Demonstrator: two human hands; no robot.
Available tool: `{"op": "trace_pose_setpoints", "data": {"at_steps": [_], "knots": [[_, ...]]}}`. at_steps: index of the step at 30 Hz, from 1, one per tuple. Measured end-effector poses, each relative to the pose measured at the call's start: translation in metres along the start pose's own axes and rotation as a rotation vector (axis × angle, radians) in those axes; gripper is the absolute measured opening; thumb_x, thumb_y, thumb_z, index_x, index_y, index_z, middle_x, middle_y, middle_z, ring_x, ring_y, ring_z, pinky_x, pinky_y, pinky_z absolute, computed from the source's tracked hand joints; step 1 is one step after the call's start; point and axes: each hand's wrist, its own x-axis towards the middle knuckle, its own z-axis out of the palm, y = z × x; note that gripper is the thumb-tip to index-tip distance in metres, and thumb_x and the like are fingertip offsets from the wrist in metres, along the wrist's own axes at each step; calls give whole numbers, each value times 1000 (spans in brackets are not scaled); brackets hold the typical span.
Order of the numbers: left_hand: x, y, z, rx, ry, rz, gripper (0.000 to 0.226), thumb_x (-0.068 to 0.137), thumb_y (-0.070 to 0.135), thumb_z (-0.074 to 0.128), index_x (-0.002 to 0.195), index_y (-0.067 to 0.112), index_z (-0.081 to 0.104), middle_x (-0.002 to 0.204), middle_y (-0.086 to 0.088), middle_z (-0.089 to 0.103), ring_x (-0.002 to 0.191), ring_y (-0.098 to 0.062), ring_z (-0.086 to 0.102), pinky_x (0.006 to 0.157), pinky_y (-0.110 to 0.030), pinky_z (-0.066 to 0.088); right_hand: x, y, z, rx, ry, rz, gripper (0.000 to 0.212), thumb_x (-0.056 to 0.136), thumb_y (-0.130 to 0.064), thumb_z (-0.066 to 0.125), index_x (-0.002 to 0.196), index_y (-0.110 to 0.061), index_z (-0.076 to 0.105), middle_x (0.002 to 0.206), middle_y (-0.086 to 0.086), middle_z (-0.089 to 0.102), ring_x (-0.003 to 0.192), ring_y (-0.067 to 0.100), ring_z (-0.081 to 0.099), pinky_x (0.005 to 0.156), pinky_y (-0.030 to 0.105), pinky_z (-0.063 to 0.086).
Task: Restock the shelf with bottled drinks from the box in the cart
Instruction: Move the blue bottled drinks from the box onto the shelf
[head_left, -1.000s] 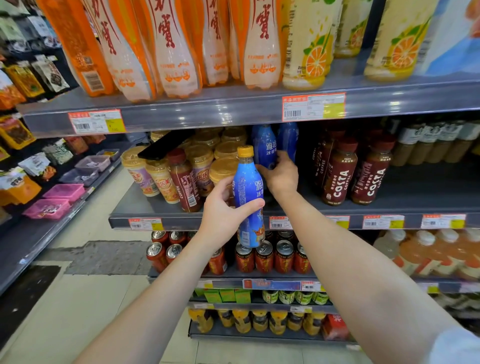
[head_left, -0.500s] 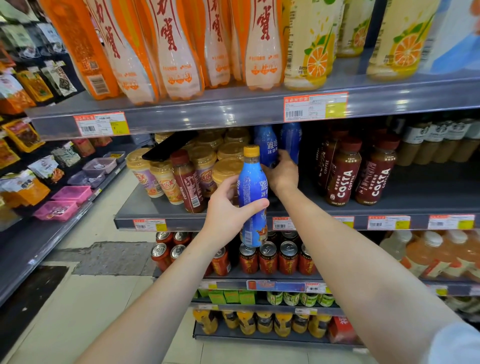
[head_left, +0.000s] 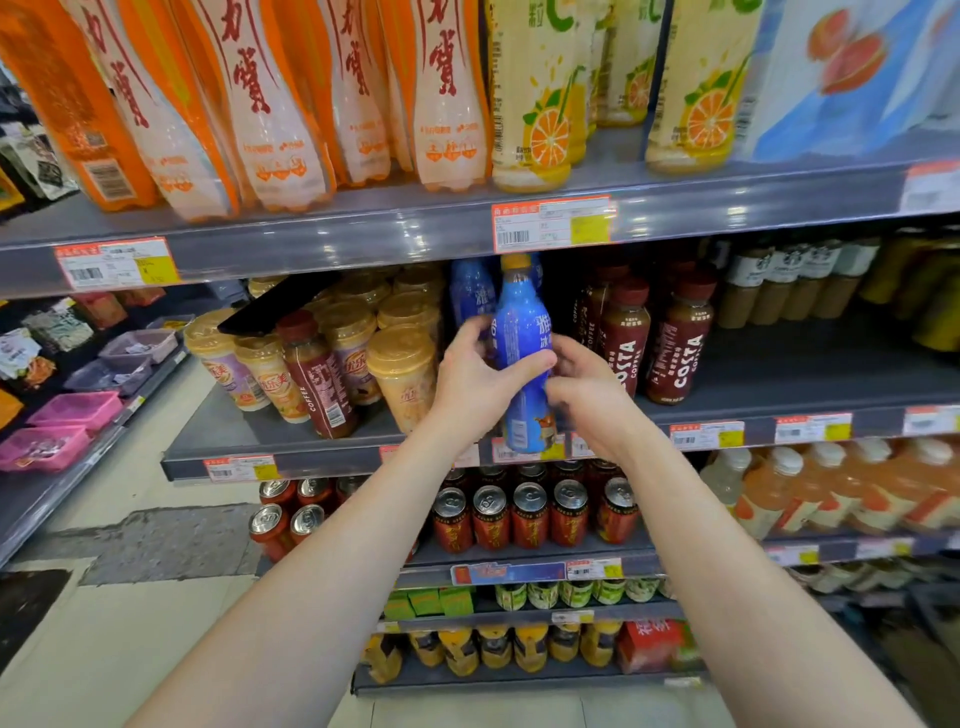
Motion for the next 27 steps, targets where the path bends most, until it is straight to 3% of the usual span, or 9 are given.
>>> {"op": "trace_pose_setpoints", "data": {"at_steps": [2,5,9,14,17,19,21,27], "knots": [[6,0,11,-13,23,-7,76,66,33,96,127,28,51,114,14,67,103,0,68,92,-29,57,0,-4,-6,-98,-36,-62,72,71,9,63,137,-19,59,120,9,73,112,26,69,90,40,57],[14,-3,24,-7,46,-17,74,65,35,95,124,29,52,113,13,67,102,3,66,90,-28,57,4,-8,-6,-155,50,-121,66,78,7,75,136,-20,59,118,2,74,112,19,70,94,35,58],[24,-14,31,94,73,-3,68,70,38,92,129,25,61,110,12,68,96,6,63,89,-24,54,18,1,-7,-256,182,-142,67,80,0,79,141,-17,57,120,-2,73,108,10,69,89,24,57],[30,-23,39,168,192,0,63,70,36,94,118,12,63,102,8,67,94,-7,65,76,-4,42,35,26,-5,-346,283,-178,63,84,-9,71,144,-24,54,120,-7,71,106,5,68,92,29,57],[35,-30,43,188,206,5,59,72,34,93,117,10,64,107,1,72,98,-12,67,86,-17,48,45,31,-5,-400,324,-176,68,84,-12,69,147,-27,50,125,-7,69,110,7,66,96,27,54],[36,-34,44,185,219,5,59,74,33,91,123,11,65,106,2,71,97,-11,67,90,-26,52,50,33,-2,-427,372,-184,68,85,-12,70,149,-27,49,127,-8,68,109,7,65,91,14,49],[35,-37,44,171,244,2,59,76,29,91,126,12,65,102,6,69,94,-8,67,88,-24,52,53,35,0,-426,413,-185,64,87,-12,72,147,-23,52,126,-6,68,109,9,66,86,9,46],[40,-46,42,197,276,-10,49,78,27,89,120,10,69,105,0,74,93,-7,67,86,-18,50,59,47,-4,-444,367,-222,66,84,-12,76,145,-24,55,125,-10,70,110,2,67,96,20,51]]}}
